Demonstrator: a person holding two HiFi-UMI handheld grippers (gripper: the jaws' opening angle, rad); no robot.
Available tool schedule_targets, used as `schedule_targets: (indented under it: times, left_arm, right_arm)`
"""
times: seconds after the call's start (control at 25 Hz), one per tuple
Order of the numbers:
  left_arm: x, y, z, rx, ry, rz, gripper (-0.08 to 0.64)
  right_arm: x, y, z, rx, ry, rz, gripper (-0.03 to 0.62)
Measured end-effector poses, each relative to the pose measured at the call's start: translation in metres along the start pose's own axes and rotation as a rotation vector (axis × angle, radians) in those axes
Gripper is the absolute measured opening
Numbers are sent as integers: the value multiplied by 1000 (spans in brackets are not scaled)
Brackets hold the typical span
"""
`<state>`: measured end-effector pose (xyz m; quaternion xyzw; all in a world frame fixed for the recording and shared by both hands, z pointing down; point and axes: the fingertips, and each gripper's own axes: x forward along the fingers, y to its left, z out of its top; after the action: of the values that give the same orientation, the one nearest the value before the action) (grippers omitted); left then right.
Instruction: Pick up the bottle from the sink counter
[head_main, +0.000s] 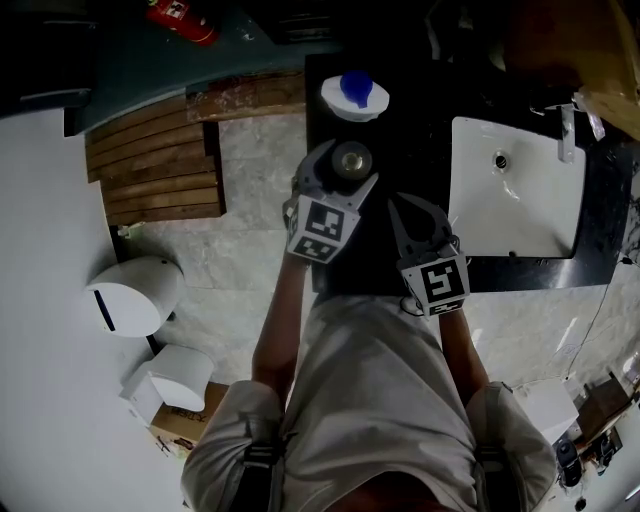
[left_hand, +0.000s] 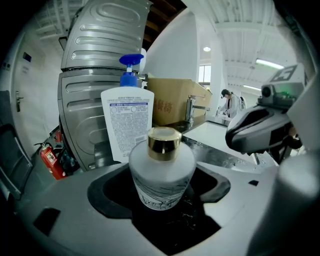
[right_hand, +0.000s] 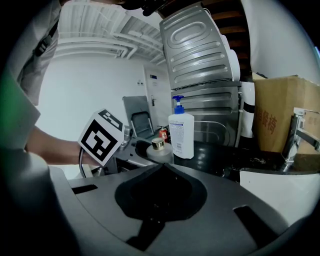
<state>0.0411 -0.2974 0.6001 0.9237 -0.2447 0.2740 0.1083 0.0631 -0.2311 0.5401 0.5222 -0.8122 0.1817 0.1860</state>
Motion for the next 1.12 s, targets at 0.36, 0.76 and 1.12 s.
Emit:
schedule_targets:
  times: [0.36,0.76,1.12]
  left_arm:
    - [9,3,-3,11,6,41,321]
    - [8,0,-2,32,-6,30,325]
    - [4,-6,-5,48,-15,25,325]
  right_arm:
    - [-6,-7,-4,11,2,-23,-5]
    - [-7,-4,-3,10,-1,-24,-5]
    - [-16,-2,2,44,-49,-25,-5]
